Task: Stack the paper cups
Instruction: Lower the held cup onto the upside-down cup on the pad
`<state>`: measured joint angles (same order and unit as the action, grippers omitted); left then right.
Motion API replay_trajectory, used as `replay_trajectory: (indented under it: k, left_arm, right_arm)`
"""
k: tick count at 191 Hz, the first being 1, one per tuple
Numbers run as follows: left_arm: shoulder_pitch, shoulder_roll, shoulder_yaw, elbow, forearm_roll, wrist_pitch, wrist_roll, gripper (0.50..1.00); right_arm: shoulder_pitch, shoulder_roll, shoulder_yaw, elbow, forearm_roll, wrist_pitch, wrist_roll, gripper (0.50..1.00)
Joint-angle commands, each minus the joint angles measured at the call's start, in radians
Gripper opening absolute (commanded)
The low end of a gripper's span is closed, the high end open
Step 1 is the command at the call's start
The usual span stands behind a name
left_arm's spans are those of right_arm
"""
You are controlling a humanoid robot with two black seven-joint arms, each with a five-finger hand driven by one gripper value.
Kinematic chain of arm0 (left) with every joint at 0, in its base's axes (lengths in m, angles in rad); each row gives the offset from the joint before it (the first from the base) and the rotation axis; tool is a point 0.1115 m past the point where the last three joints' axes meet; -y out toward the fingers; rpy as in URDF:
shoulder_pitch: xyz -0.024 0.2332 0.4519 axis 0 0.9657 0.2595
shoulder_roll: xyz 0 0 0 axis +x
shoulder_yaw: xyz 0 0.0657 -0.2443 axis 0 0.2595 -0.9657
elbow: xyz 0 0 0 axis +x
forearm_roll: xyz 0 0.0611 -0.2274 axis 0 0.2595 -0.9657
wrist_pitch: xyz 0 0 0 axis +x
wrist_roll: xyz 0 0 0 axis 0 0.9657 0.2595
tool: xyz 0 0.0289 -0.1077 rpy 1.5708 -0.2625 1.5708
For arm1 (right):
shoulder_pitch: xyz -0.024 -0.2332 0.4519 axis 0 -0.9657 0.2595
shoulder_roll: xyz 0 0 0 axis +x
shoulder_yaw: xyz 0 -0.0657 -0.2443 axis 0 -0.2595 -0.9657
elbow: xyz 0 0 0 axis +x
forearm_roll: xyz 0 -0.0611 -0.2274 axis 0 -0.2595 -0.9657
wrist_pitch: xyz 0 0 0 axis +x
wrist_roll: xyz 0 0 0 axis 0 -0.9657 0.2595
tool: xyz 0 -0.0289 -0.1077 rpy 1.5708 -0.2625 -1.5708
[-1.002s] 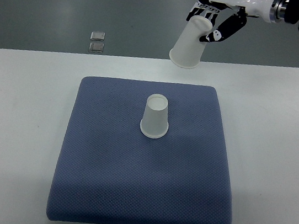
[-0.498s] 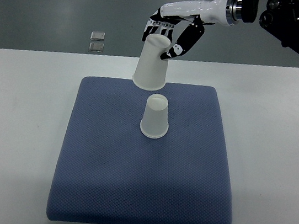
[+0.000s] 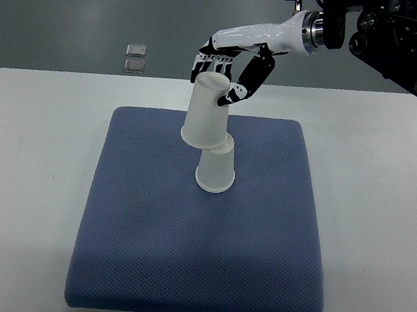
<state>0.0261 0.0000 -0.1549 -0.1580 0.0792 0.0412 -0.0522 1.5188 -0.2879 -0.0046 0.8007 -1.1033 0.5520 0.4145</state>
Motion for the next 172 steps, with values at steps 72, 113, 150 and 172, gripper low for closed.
replay_trajectory:
  k: [72,113,150,172]
  left_arm:
    - [0.000,0.000,0.000,0.000,-0.001,0.000,0.000,1.000]
    - [0.000,0.000,0.000,0.000,0.001,0.000,0.000,1.000]
    - [0.000,0.000,0.000,0.000,0.001,0.000,0.000,1.000]
    - [0.000,0.000,0.000,0.000,0.001,0.000,0.000,1.000]
  right_arm:
    - [-0.014,-0.020,0.000,0.000,-0.021,-0.003,0.006,0.500]
    - [-0.026,-0.017,0.000,0.000,-0.023,-0.004,0.006,0.500]
    - [-0.043,-0.017,0.000,0.000,-0.024,-0.004,0.006,0.500]
    - [-0.045,-0.017,0.000,0.000,-0.027,-0.006,0.006,0.500]
